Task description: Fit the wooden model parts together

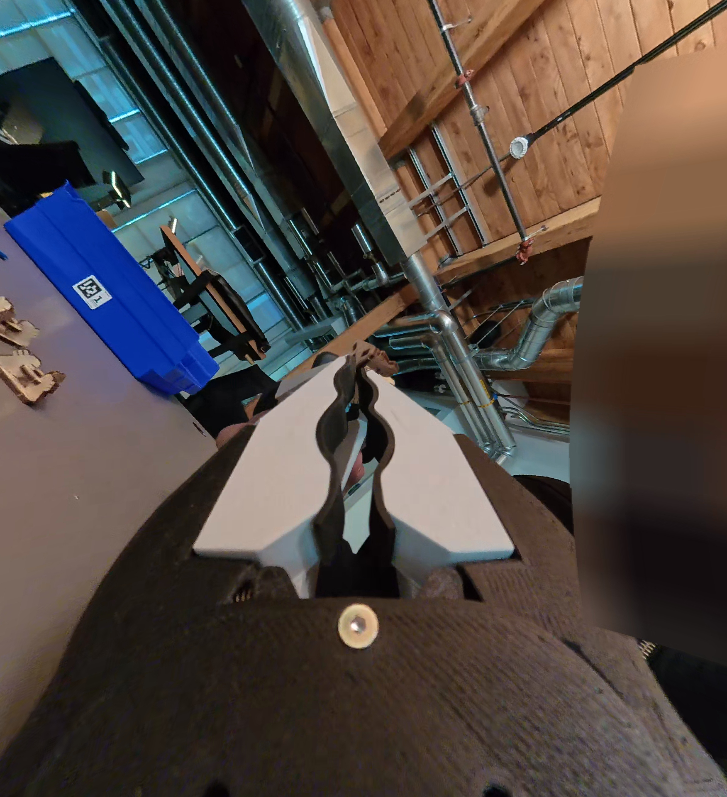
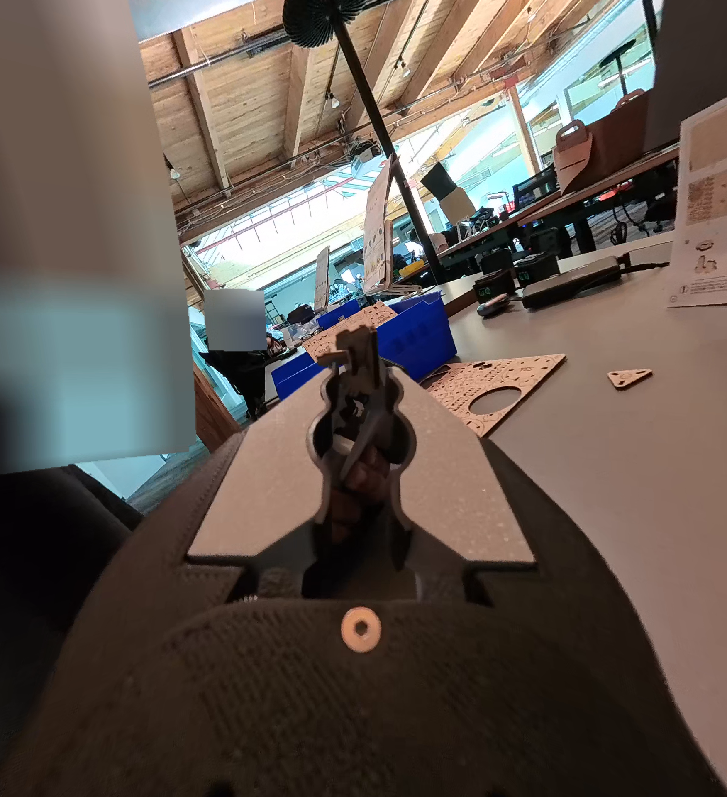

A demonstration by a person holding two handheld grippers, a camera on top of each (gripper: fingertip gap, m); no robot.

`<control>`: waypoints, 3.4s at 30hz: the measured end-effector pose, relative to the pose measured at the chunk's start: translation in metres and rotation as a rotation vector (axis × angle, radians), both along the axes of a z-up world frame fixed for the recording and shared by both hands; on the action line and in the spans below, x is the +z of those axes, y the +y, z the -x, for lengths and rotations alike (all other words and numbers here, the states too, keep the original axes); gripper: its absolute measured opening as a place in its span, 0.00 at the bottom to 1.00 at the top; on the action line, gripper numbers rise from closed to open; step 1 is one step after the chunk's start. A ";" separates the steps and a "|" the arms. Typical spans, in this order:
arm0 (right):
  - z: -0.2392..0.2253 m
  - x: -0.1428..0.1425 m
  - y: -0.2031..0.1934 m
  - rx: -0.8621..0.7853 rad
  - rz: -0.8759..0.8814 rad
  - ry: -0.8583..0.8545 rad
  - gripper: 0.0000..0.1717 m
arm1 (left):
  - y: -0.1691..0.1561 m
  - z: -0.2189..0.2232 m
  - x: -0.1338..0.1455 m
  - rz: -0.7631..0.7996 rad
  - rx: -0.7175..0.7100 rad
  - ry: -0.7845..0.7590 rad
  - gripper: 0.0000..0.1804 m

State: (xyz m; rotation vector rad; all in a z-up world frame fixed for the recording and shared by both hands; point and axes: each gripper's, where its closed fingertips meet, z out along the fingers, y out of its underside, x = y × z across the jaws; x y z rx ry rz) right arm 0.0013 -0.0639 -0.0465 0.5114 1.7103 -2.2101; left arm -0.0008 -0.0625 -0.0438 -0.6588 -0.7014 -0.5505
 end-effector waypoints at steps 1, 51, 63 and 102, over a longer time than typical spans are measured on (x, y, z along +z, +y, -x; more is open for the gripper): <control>-0.001 0.001 0.000 -0.002 0.002 0.013 0.10 | 0.000 0.000 0.001 -0.010 -0.004 0.001 0.00; 0.037 -0.035 0.024 -0.226 -0.501 0.285 0.00 | 0.018 0.021 -0.038 0.928 0.507 0.192 0.00; 0.022 -0.034 0.006 -0.221 -0.519 0.377 0.21 | 0.010 0.021 -0.031 0.886 0.555 0.189 0.00; -0.008 -0.086 -0.046 0.034 -0.658 0.170 0.00 | -0.086 0.001 -0.032 0.824 0.606 0.094 0.00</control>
